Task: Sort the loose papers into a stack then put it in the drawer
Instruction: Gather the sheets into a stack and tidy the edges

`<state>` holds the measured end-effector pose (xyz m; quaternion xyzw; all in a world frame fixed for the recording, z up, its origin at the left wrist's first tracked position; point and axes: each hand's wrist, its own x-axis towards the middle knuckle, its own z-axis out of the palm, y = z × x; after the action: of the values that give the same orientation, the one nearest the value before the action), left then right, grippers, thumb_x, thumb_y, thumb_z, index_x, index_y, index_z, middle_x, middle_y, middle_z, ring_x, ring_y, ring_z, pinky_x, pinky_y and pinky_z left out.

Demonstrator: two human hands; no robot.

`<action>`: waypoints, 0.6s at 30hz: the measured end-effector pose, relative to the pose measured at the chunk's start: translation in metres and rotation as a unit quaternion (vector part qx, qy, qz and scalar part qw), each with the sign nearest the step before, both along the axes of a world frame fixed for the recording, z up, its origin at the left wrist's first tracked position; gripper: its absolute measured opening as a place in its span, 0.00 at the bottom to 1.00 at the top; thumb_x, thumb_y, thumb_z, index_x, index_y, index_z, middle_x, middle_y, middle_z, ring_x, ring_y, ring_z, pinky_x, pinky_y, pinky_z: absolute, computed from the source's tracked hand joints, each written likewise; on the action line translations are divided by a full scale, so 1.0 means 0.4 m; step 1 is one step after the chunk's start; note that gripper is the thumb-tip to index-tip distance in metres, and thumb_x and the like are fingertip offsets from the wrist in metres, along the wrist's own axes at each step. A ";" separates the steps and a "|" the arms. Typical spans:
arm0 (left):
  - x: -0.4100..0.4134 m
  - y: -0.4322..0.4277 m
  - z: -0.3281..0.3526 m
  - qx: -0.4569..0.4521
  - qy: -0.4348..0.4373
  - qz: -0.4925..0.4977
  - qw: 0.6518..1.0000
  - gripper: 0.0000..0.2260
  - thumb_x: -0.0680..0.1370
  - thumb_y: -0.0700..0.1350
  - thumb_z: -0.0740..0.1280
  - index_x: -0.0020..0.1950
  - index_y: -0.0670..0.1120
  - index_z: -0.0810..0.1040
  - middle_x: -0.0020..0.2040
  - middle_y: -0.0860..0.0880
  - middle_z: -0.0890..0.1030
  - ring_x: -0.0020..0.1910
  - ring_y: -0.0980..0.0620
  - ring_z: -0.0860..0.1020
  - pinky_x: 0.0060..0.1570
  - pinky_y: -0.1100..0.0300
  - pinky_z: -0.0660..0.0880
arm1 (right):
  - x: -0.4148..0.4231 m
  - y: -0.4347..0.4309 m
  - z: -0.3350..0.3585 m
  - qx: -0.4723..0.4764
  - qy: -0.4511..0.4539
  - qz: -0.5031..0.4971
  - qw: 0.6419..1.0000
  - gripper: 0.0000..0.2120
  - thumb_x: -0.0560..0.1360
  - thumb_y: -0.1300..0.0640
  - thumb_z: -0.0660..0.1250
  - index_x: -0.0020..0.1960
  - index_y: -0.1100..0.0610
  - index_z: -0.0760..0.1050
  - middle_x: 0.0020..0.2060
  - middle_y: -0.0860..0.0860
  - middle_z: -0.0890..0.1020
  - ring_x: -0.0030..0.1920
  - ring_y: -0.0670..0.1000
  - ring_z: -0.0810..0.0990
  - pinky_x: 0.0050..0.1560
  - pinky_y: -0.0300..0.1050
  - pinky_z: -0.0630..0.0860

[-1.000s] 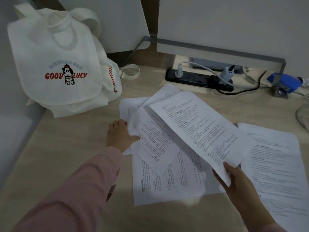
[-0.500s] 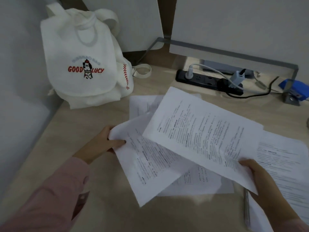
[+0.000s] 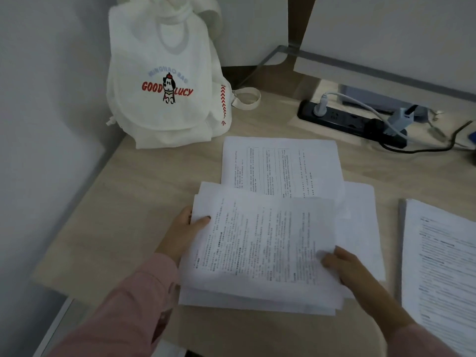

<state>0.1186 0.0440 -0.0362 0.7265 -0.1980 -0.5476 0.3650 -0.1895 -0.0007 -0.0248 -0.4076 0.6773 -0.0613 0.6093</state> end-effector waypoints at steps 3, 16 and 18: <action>0.002 -0.004 0.012 -0.024 -0.027 -0.029 0.999 0.11 0.77 0.40 0.63 0.58 0.49 0.72 0.56 0.50 0.79 0.53 0.50 0.78 0.55 0.52 0.75 | 0.008 0.002 -0.002 -0.029 0.056 0.023 0.998 0.21 0.73 0.64 0.65 0.65 0.61 0.67 0.53 0.58 0.78 0.49 0.56 0.78 0.47 0.49 0.76; -0.011 -0.058 0.152 -0.165 -0.065 -0.127 0.976 0.09 0.76 0.40 0.65 0.49 0.54 0.77 0.45 0.58 0.83 0.44 0.60 0.81 0.45 0.66 0.76 | 0.147 -0.104 0.108 -0.306 0.150 0.281 0.897 0.12 0.77 0.54 0.63 0.59 0.57 0.73 0.51 0.54 0.78 0.56 0.55 0.75 0.47 0.37 0.63; -0.012 -0.055 0.147 -0.167 -0.110 -0.085 0.976 0.07 0.76 0.43 0.66 0.50 0.55 0.76 0.49 0.59 0.80 0.48 0.60 0.79 0.49 0.61 0.74 | 0.142 -0.100 0.111 -0.284 0.113 0.245 0.920 0.04 0.78 0.55 0.60 0.47 0.54 0.72 0.40 0.50 0.77 0.44 0.52 0.77 0.39 0.35 0.66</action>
<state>0.1139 0.0222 0.0226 0.6915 -0.3866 -0.4523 0.4095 -0.1326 -0.0408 0.0195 -0.7213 0.5744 -0.0537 0.3832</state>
